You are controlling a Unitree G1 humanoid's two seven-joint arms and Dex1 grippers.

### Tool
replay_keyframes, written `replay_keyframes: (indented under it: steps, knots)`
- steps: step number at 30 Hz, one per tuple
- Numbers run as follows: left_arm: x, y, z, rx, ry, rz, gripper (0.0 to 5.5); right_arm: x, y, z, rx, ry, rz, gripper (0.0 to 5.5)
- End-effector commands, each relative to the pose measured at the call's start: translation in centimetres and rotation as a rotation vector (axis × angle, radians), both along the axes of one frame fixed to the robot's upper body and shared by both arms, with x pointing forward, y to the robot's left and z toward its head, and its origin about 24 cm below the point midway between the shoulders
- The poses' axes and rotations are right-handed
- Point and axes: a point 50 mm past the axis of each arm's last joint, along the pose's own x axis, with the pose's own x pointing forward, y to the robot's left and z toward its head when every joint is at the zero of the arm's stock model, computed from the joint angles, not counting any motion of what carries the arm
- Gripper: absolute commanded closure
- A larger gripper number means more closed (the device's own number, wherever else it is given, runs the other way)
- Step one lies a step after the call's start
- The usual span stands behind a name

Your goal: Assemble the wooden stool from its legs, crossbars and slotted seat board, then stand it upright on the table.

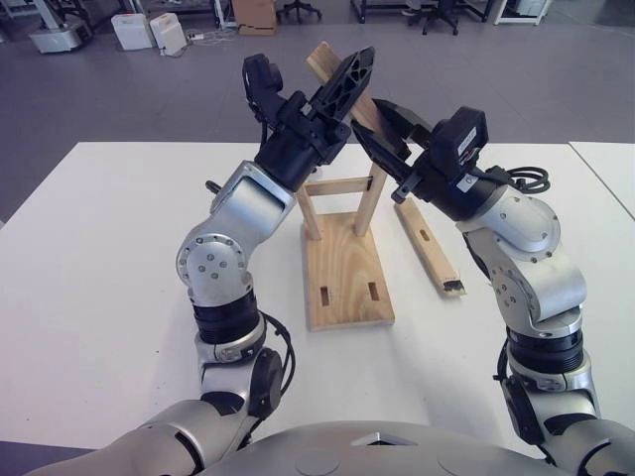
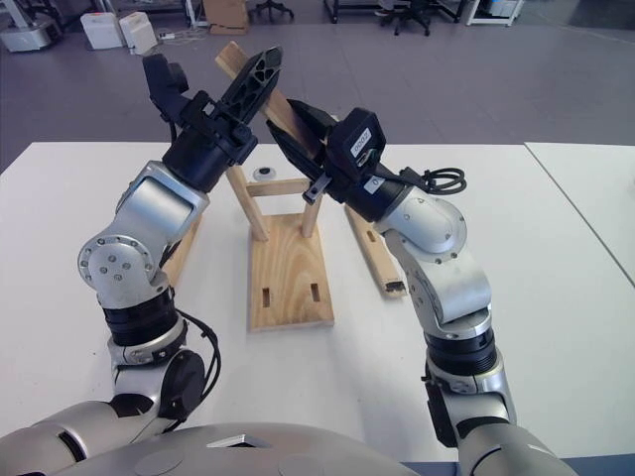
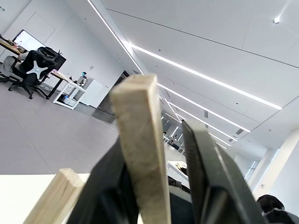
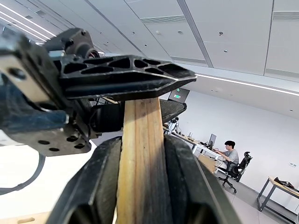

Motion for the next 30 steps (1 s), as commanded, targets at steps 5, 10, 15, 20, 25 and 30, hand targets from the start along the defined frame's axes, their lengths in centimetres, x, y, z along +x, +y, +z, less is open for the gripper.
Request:
replay_keyframes:
  steps: [5,10,15,20,25,30]
  knots:
    - [0.3,2.8,-1.7,0.039,0.017,0.084,5.10,-0.1,0.2,0.3,-0.010,0.001,0.011,3.67]
    - [-1.2,8.9,-4.7,0.137,0.079,0.300,5.10,0.6,-4.2,-1.7,-0.016,0.090,-0.203,3.12]
    - [-2.1,18.2,-10.3,0.419,0.243,0.729,5.10,1.4,-10.5,-7.0,-0.052,0.257,-0.511,3.12]
    - [-2.0,18.6,-15.6,0.449,0.286,0.741,5.10,1.1,-12.4,-11.9,-0.096,0.372,-0.588,3.12]
    - [-1.0,18.7,-16.4,0.410,0.271,0.753,5.10,0.7,-11.9,-13.7,-0.115,0.401,-0.572,3.12]
    - [-0.5,18.1,-17.4,0.399,0.279,0.752,5.10,0.8,-11.7,-14.4,-0.117,0.414,-0.561,3.12]
